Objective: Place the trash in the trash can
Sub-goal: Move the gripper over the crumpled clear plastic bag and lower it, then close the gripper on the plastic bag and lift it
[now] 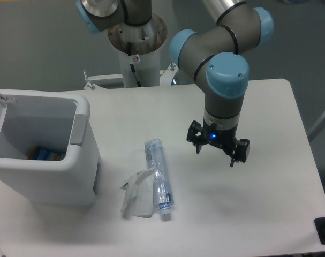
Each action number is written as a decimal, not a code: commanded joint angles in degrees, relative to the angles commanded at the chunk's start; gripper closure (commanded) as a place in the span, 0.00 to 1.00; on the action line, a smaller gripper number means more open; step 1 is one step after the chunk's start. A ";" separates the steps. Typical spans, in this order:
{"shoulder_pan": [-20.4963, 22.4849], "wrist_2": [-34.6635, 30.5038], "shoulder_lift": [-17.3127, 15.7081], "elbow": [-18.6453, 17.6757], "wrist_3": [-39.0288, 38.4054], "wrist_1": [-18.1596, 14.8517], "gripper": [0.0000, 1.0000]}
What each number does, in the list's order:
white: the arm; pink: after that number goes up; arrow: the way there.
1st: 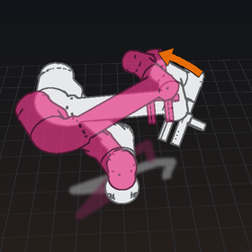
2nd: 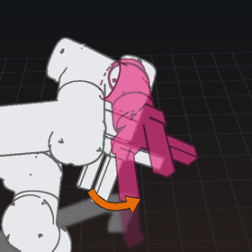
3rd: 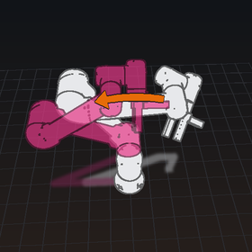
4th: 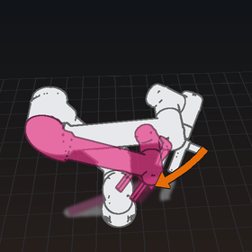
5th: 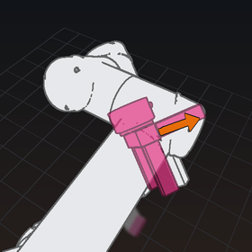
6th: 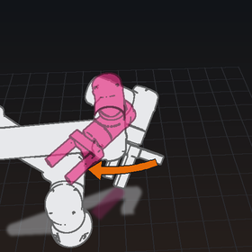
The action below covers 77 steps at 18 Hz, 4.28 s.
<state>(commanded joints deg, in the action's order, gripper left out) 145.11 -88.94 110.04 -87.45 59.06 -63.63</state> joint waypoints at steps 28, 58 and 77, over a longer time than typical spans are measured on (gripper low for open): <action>-8.69 0.17 3.16 -0.62 -17.31 0.00 0.00; -20.48 1.49 12.92 -1.50 -28.56 10.63 0.34; -15.47 12.91 8.09 -1.14 -28.48 9.84 1.00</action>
<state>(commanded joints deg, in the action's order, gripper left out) 129.64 -76.03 118.13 -88.59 30.59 -53.79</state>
